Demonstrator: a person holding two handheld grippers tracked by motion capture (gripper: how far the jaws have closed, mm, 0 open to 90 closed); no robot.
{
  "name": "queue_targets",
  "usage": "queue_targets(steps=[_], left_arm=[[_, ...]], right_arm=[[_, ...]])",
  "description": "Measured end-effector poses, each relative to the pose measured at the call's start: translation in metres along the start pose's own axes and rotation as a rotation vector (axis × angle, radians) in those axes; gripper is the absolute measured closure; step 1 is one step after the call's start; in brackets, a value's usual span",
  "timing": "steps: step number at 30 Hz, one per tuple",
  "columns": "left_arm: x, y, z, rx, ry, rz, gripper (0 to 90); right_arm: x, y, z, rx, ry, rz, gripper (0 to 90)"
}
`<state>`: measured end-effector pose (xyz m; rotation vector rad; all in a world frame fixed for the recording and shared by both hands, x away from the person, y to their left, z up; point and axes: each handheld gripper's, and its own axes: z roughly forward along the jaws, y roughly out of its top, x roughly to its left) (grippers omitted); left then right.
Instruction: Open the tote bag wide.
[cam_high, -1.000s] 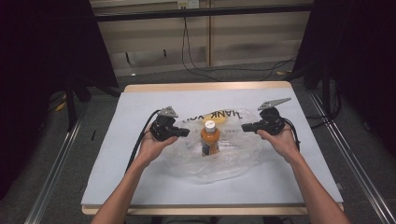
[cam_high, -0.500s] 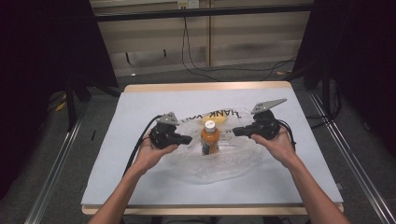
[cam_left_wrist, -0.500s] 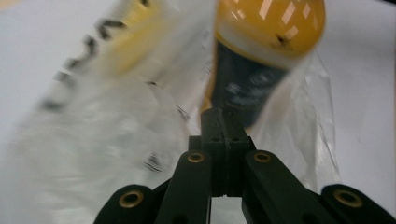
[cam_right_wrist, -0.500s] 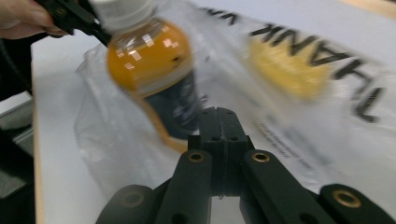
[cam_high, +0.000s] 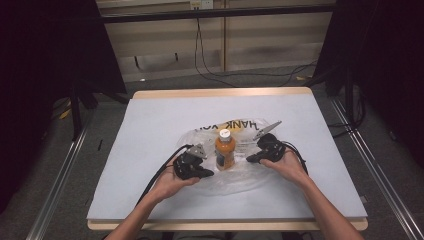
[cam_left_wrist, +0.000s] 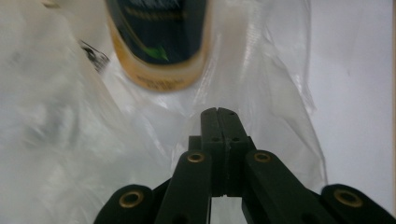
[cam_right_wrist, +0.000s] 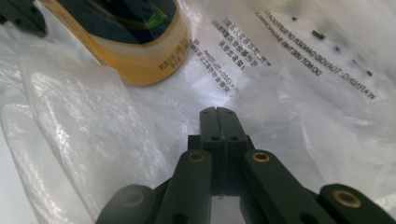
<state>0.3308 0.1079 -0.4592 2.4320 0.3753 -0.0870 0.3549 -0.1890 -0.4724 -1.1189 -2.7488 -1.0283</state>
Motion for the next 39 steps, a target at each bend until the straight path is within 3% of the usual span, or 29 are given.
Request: queue_targets(steps=[2,3,7,13,15,16,18,19,20,21,23,27,28,30,35,36,39], left_arm=[[-0.002,-0.005,0.001,0.011,-0.021,-0.01,90.0],[-0.003,-0.009,0.004,0.015,-0.005,-0.012,90.0],[-0.003,-0.016,0.002,0.004,-0.033,-0.032,90.0],[-0.01,-0.016,0.001,0.016,-0.055,-0.002,90.0],[-0.01,-0.015,0.001,0.033,-0.045,0.012,90.0],[-0.01,-0.015,0.001,-0.008,-0.053,-0.002,90.0],[-0.009,-0.015,0.001,-0.033,-0.05,-0.009,90.0],[-0.007,-0.015,-0.003,-0.052,-0.04,-0.025,90.0],[-0.007,-0.015,-0.003,-0.052,-0.04,-0.025,90.0],[-0.006,-0.017,-0.002,-0.1,-0.055,-0.043,90.0],[-0.005,-0.017,-0.005,-0.14,-0.039,-0.061,90.0],[-0.007,-0.017,-0.013,-0.179,-0.013,-0.055,90.0],[-0.008,-0.017,-0.016,-0.21,-0.008,-0.052,90.0],[-0.009,-0.019,-0.026,-0.264,0.014,-0.058,90.0],[-0.007,-0.026,-0.036,-0.311,0.034,-0.082,90.0],[-0.006,-0.028,-0.04,-0.324,0.054,-0.086,90.0],[-0.004,-0.03,-0.044,-0.348,0.052,-0.096,90.0]], right_arm=[[0.0,-0.004,-0.003,0.002,-0.005,0.0,90.0],[0.001,-0.005,-0.004,0.005,-0.002,0.003,90.0],[0.009,-0.018,-0.011,0.006,0.025,-0.028,90.0],[0.015,-0.025,-0.014,0.007,0.05,-0.053,90.0],[0.018,-0.028,-0.014,0.001,0.055,-0.051,90.0],[0.018,-0.03,-0.016,-0.02,0.055,-0.049,90.0],[0.018,-0.031,-0.017,-0.027,0.052,-0.04,90.0],[0.016,-0.032,-0.02,-0.075,0.055,-0.029,90.0],[0.016,-0.032,-0.02,-0.075,0.055,-0.029,90.0],[0.016,-0.032,-0.025,-0.118,0.054,-0.018,90.0],[0.016,-0.031,-0.029,-0.157,0.049,-0.014,90.0],[0.017,-0.03,-0.036,-0.216,0.04,-0.013,90.0],[0.019,-0.029,-0.04,-0.25,0.022,-0.013,90.0],[0.022,-0.029,-0.044,-0.276,-0.001,-0.017,90.0],[0.024,-0.031,-0.05,-0.313,-0.027,-0.01,90.0],[0.026,-0.032,-0.053,-0.325,-0.033,-0.01,90.0],[0.026,-0.032,-0.056,-0.338,-0.037,-0.006,90.0]])
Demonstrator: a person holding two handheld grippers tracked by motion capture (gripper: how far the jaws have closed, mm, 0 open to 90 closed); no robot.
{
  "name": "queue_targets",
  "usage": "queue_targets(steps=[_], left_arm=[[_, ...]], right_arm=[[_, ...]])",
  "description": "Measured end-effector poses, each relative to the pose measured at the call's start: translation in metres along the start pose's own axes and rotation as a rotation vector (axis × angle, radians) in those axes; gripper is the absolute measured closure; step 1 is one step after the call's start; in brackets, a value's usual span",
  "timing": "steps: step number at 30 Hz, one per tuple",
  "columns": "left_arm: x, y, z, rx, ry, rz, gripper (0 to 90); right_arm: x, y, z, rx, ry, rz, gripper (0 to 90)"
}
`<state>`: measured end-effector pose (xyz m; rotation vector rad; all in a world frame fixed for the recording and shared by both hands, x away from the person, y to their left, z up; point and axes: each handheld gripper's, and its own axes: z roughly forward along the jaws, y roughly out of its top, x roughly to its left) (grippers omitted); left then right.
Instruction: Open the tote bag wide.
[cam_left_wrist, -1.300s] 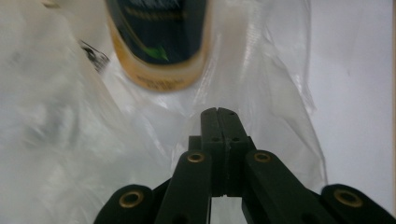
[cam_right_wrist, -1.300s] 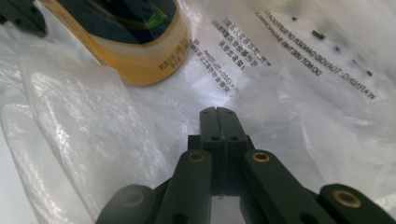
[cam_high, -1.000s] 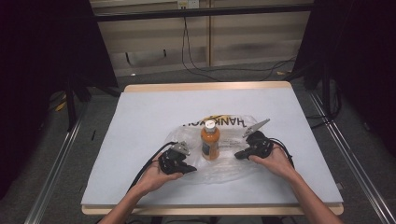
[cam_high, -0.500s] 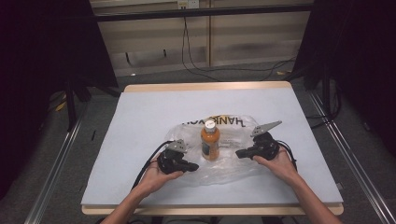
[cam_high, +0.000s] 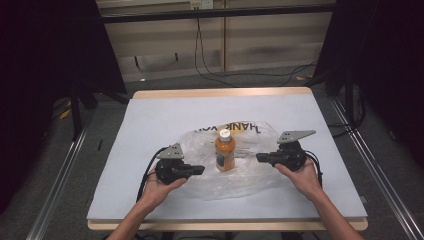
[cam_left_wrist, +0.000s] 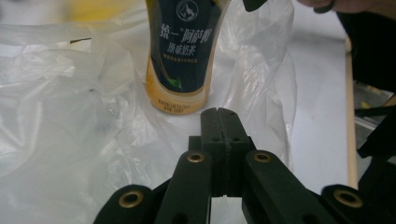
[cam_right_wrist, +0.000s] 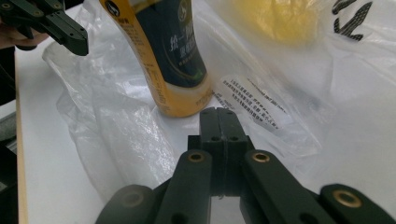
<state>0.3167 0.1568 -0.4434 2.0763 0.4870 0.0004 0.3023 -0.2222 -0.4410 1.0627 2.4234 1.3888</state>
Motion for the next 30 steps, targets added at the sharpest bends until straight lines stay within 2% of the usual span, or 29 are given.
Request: queue_targets(steps=[2,3,4,8,9,10,11,12,13,15,17,18,19,20,21,22,23,24,29,30], left_arm=[[0.001,0.0,-0.003,-0.018,0.009,-0.01,90.0],[0.001,-0.001,-0.004,-0.033,0.014,-0.024,88.8],[0.001,-0.001,-0.004,-0.033,0.014,-0.024,88.1],[-0.001,-0.002,-0.01,-0.055,0.054,0.001,85.2],[-0.001,-0.002,-0.011,-0.063,0.068,0.007,81.7],[-0.002,-0.003,-0.014,-0.076,0.094,-0.004,67.6],[-0.002,-0.003,-0.015,-0.08,0.108,-0.008,62.0],[-0.002,-0.003,-0.015,-0.08,0.108,-0.008,61.6],[-0.003,-0.004,-0.017,-0.093,0.108,-0.004,60.6],[-0.006,-0.005,-0.021,-0.108,0.123,-0.001,53.0],[-0.01,-0.006,-0.024,-0.108,0.161,-0.008,37.7],[-0.01,-0.006,-0.024,-0.108,0.161,-0.008,32.4],[-0.011,-0.006,-0.026,-0.114,0.161,-0.016,32.4],[-0.011,-0.007,-0.028,-0.113,0.165,-0.015,25.2],[-0.012,-0.008,-0.029,-0.108,0.183,-0.012,25.2],[-0.012,-0.009,-0.031,-0.107,0.196,-0.021,15.7],[-0.012,-0.009,-0.031,-0.112,0.197,-0.033,15.7],[-0.011,-0.011,-0.034,-0.113,0.197,-0.04,12.0],[-0.015,-0.015,-0.046,-0.127,0.225,-0.028,6.1],[-0.017,-0.015,-0.049,-0.124,0.234,-0.036,5.6]], right_arm=[[0.0,0.0,-0.004,-0.02,-0.014,-0.002,90.0],[0.0,0.001,-0.008,-0.047,-0.022,0.014,90.0],[0.0,0.001,-0.008,-0.047,-0.022,0.014,90.0],[0.0,0.0,-0.016,-0.083,-0.041,0.02,90.0],[0.001,-0.001,-0.019,-0.095,-0.05,0.019,87.1],[0.003,-0.002,-0.022,-0.097,-0.067,0.005,82.3],[0.004,-0.002,-0.024,-0.104,-0.069,0.003,78.3],[0.004,-0.002,-0.024,-0.104,-0.069,0.003,78.3],[0.008,-0.004,-0.028,-0.126,-0.086,0.005,58.9],[0.011,-0.005,-0.031,-0.131,-0.103,0.0,49.9],[0.013,-0.007,-0.035,-0.155,-0.1,0.014,37.1],[0.013,-0.007,-0.035,-0.155,-0.1,0.014,37.1],[0.014,-0.008,-0.038,-0.16,-0.107,0.019,34.0],[0.016,-0.01,-0.04,-0.167,-0.114,0.017,31.6],[0.017,-0.011,-0.042,-0.167,-0.114,0.022,29.5],[0.017,-0.013,-0.044,-0.169,-0.109,0.03,21.8],[0.017,-0.013,-0.044,-0.169,-0.109,0.03,21.8],[0.018,-0.016,-0.045,-0.162,-0.124,0.04,15.5],[0.02,-0.021,-0.049,-0.155,-0.122,0.043,4.8],[0.02,-0.023,-0.051,-0.157,-0.124,0.043,3.1]])
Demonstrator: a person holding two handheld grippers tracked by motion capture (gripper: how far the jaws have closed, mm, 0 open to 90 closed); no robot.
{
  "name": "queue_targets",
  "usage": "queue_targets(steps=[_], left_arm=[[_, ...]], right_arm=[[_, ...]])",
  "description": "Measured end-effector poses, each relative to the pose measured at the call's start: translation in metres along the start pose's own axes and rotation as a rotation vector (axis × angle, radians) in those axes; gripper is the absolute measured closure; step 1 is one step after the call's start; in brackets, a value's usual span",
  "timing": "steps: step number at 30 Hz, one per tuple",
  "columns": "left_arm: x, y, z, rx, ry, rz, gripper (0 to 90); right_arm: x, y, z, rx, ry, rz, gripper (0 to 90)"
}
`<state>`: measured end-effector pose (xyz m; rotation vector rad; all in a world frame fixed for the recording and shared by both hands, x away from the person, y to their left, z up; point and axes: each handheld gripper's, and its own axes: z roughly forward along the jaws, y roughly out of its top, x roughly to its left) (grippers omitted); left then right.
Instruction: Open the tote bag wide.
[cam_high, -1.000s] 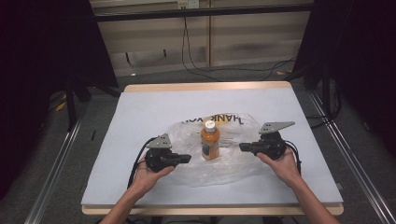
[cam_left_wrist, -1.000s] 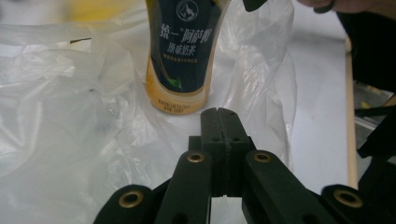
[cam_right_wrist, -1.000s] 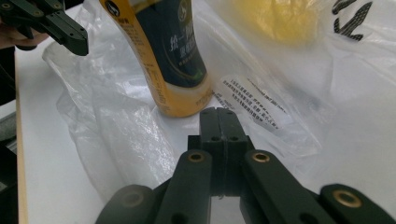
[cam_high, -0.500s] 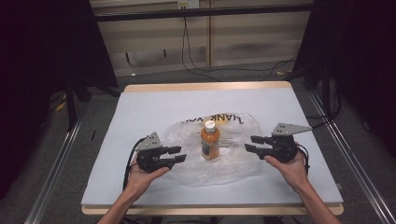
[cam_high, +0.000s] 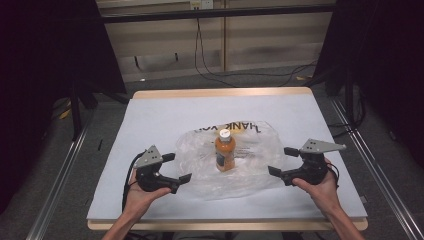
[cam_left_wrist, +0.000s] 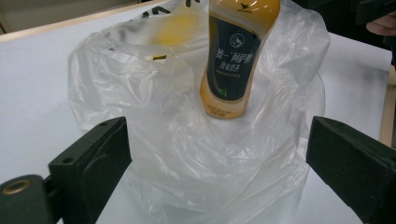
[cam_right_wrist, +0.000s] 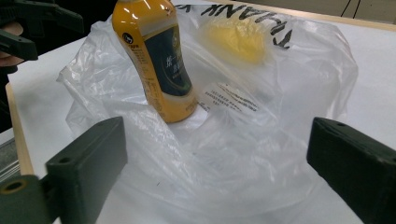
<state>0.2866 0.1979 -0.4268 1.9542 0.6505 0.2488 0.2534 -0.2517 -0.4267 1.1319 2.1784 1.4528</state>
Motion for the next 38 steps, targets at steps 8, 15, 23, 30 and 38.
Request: queue_targets(steps=[8,15,23,30,38], left_arm=[[-0.005,-0.006,-0.027,-0.029,0.041,0.002,2.4],[-0.003,-0.019,-0.039,-0.04,0.029,-0.022,3.1],[-0.004,-0.043,-0.052,-0.057,0.092,-0.085,3.8],[-0.001,-0.06,-0.07,-0.083,0.177,-0.113,2.6],[-0.001,-0.064,-0.079,-0.136,0.194,-0.121,1.4]], right_arm=[[0.008,-0.01,-0.025,-0.044,-0.026,-0.019,0.8],[0.011,-0.026,-0.042,-0.072,-0.103,0.005,4.6],[0.01,-0.046,-0.056,-0.087,-0.146,0.044,6.0],[0.011,-0.052,-0.063,-0.086,-0.164,0.057,6.1],[0.014,-0.057,-0.068,-0.113,-0.176,0.072,4.5]])
